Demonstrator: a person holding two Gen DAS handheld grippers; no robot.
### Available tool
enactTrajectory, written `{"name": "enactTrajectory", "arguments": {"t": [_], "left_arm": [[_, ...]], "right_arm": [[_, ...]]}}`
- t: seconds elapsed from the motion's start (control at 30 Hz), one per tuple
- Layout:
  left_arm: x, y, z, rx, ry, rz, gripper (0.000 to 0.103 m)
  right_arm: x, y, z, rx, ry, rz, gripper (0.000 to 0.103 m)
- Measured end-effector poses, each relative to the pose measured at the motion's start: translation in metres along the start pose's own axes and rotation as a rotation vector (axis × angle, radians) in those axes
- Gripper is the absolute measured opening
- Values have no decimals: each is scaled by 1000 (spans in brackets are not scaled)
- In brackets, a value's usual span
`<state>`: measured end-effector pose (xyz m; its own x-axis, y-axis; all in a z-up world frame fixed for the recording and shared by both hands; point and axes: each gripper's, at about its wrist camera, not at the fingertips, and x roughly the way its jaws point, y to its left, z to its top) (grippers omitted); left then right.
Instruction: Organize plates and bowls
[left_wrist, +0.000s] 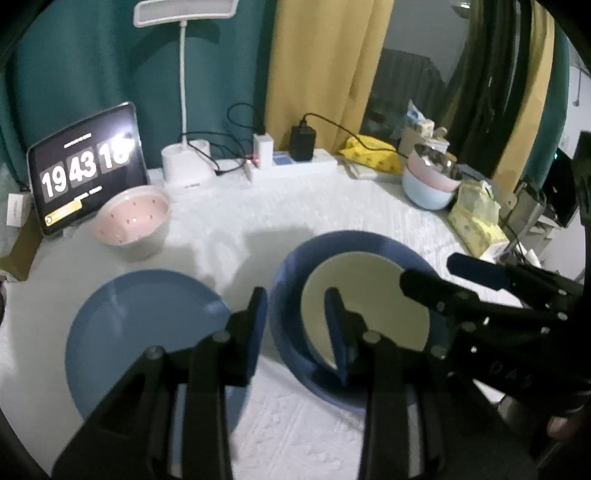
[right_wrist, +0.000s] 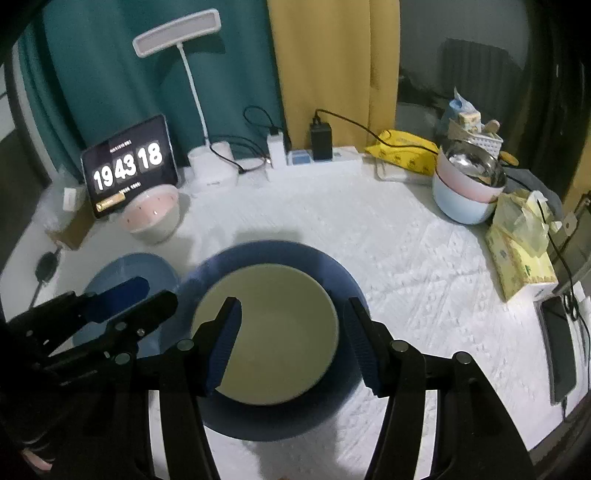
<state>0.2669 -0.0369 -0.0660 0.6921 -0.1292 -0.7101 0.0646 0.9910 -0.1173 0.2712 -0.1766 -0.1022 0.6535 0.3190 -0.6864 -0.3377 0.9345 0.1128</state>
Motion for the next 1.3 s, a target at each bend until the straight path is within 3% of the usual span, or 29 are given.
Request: {"name": "enactTrajectory", "arguments": {"t": [0.2, 1.3], "left_arm": [[-8, 17, 4, -22, -36, 6, 45], [-19, 120, 14, -106, -98, 63, 45]], "right_arm": [[0, 13, 7, -16, -21, 17, 60], [49, 108, 46, -135, 14, 95, 60]]}}
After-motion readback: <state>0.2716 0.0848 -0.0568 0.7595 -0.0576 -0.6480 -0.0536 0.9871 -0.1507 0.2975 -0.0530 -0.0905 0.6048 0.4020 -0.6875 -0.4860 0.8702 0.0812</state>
